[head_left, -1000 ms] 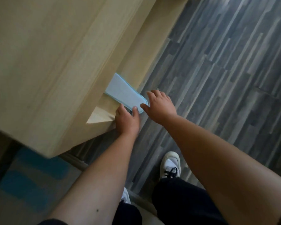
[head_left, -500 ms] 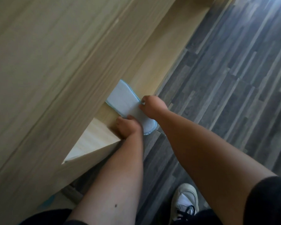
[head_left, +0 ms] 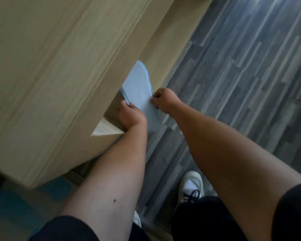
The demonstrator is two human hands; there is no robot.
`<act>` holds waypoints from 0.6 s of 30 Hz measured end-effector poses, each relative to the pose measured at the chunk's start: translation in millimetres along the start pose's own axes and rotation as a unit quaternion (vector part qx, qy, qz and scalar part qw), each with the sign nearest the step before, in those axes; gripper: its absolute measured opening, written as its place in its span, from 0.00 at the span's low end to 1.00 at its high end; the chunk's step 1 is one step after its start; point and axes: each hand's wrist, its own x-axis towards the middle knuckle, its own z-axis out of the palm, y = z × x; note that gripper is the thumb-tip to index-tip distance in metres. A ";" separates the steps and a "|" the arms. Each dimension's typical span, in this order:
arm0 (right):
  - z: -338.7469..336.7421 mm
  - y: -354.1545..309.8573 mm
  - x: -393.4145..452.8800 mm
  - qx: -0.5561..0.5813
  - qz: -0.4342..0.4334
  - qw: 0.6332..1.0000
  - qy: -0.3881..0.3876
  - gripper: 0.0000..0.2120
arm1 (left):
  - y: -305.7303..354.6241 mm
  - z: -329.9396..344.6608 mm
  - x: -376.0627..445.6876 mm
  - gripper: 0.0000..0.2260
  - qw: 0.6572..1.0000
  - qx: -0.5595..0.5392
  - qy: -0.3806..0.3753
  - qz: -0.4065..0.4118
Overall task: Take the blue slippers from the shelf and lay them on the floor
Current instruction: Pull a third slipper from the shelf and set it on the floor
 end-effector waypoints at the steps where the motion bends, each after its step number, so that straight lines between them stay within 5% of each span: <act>1: -8.9 -2.5 -15.8 0.031 0.014 0.999 0.004 0.04 | 8.7 -11.4 -8.2 0.14 1.000 -0.001 -0.010 0.004; 18: -123.5 -60.0 -314.3 0.317 0.157 0.931 0.088 0.07 | 90.7 -236.2 -176.6 0.03 0.947 -0.098 -0.306 0.020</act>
